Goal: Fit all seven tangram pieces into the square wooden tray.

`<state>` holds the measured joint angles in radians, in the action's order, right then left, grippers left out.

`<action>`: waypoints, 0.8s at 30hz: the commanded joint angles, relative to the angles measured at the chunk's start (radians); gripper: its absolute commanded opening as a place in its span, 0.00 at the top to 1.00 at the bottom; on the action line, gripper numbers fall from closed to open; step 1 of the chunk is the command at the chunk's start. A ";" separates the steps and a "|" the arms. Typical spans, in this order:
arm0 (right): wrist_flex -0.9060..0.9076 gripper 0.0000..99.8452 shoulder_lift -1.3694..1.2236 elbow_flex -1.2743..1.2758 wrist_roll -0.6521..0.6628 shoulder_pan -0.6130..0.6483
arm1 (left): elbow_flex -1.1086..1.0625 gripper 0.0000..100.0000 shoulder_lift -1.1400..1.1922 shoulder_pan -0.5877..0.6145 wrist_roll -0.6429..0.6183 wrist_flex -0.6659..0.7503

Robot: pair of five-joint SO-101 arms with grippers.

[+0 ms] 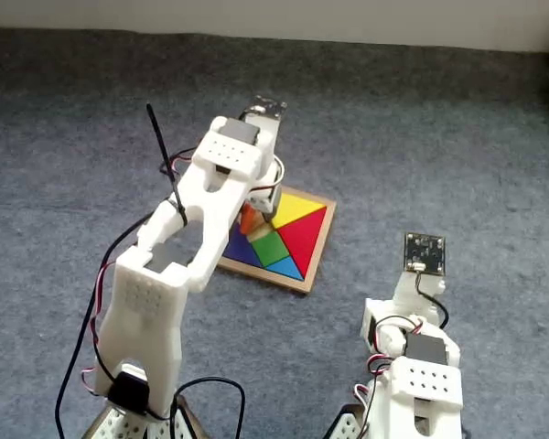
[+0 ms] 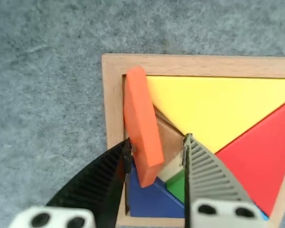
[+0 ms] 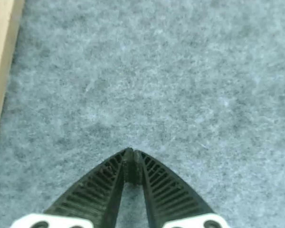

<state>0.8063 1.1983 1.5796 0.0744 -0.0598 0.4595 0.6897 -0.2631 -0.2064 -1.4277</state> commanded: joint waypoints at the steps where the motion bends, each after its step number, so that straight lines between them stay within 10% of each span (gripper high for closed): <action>1: 0.001 1.00 0.016 -0.008 0.011 -0.010 | 0.101 0.81 -0.042 0.036 -0.011 -0.066; 24: 0.001 1.00 0.016 -0.008 0.011 -0.010 | 0.142 0.81 -0.033 0.143 -0.006 -0.107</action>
<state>0.8063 1.1983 1.5796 0.0744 -0.0598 0.5608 0.6912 -0.1204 -0.2064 -1.5290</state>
